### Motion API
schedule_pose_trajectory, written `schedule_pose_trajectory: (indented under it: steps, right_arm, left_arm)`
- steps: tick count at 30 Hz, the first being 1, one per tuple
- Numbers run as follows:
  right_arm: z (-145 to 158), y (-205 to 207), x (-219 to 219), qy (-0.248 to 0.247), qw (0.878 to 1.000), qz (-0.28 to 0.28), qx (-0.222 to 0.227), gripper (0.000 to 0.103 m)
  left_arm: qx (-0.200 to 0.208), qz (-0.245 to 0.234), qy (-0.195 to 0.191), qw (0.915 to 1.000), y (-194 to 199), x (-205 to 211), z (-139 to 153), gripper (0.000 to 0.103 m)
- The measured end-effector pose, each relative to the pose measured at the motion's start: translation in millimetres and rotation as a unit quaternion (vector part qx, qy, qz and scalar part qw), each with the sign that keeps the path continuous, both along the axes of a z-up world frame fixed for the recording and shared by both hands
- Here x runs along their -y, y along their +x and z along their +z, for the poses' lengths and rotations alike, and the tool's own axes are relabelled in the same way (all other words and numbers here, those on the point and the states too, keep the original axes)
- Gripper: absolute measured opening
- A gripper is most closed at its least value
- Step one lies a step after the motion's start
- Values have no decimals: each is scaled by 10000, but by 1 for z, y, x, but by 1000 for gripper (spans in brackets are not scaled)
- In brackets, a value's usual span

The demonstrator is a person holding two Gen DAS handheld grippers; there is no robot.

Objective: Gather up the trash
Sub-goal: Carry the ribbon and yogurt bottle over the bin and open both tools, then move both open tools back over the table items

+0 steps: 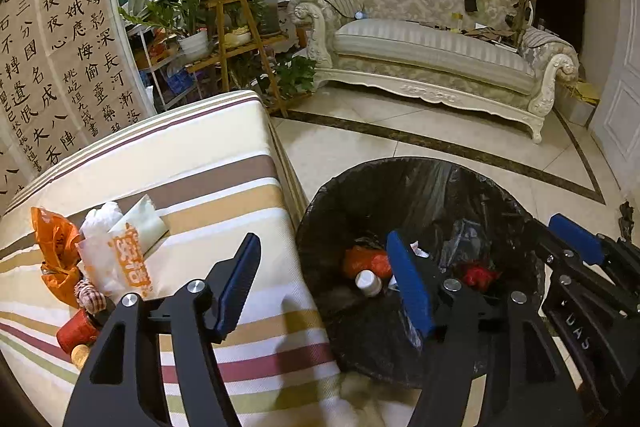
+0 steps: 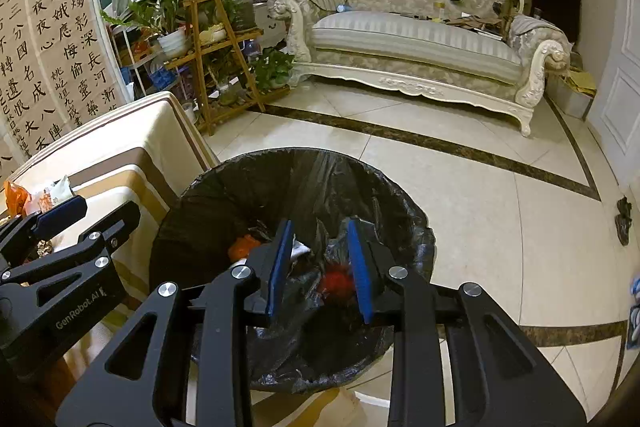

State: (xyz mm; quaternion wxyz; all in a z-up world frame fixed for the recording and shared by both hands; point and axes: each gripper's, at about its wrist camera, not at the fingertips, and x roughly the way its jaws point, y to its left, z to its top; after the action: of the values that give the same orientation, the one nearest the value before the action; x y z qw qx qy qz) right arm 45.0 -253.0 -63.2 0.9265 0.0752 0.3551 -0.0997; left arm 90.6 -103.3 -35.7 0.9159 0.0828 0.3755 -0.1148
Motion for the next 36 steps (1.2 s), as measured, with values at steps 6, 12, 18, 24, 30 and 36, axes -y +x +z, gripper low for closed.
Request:
schedule_pose_trajectory:
  steps: [6,12,18,24,30,36]
  right_arm:
    - [4,-5,-4,0,10000,62,31,38]
    - [7,-14,-19,25,9997,251,43,38]
    - [11,-18,-43,96,9984,552,45,38]
    - [17,-20,-79,84,9949,1004,72,39]
    - [18,-20,-121,49,9889,1483,31,39]
    - [17,-18,-162,18,9814,1920,-62,39]
  left_arm:
    - [4,85,-15,10000,-10,-9,4,69]
    - [-19,257,-75,9996,-23,-30,9,69]
    - [49,404,-75,9991,-40,-54,15,69]
    - [87,780,-44,9969,-54,-96,19,69]
    - [61,1271,67,9919,-62,-143,14,69]
    - [-12,1676,68,9858,-66,-184,7,69]
